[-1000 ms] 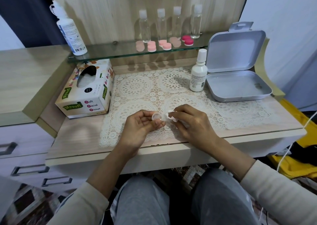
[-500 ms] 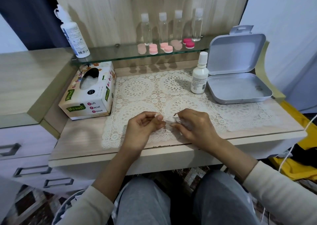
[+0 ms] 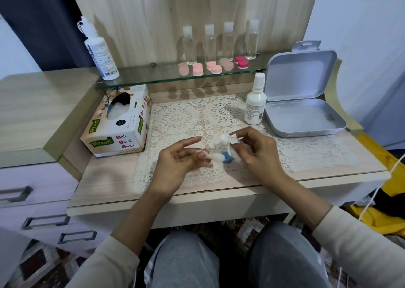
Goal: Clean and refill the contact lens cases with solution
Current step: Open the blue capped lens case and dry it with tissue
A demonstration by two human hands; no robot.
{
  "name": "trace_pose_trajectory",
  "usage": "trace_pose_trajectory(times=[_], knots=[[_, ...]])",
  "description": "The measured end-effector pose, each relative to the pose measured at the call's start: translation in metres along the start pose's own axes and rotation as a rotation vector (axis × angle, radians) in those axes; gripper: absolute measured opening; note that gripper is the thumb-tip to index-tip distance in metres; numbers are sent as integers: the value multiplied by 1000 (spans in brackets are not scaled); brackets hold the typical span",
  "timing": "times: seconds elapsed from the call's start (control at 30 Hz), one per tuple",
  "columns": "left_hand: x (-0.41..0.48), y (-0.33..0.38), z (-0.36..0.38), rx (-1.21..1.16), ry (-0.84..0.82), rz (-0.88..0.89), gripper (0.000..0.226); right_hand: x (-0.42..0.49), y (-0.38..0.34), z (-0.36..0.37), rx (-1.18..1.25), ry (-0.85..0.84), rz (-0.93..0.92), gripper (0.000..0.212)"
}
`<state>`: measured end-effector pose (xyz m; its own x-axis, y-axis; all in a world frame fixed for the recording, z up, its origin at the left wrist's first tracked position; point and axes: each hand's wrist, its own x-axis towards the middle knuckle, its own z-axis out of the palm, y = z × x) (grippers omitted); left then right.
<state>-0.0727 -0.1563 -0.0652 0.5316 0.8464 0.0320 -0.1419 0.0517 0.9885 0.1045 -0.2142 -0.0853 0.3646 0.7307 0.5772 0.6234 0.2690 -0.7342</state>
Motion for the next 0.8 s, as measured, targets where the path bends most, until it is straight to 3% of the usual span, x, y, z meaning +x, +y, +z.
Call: trace_pose_trajectory(times=[0.13, 0.3, 0.53, 0.8], knots=[[3, 4, 4, 33, -95, -58, 57, 7, -15, 3, 87, -56, -21, 20], [6, 6, 7, -14, -43, -54, 30, 7, -24, 4, 162, -107, 3, 11], [6, 2, 2, -112, 43, -95, 27, -7, -10, 3, -219, -57, -366, 30], [6, -1, 6, -135, 46, -104, 37, -7, -5, 6, -305, -60, -498, 24]])
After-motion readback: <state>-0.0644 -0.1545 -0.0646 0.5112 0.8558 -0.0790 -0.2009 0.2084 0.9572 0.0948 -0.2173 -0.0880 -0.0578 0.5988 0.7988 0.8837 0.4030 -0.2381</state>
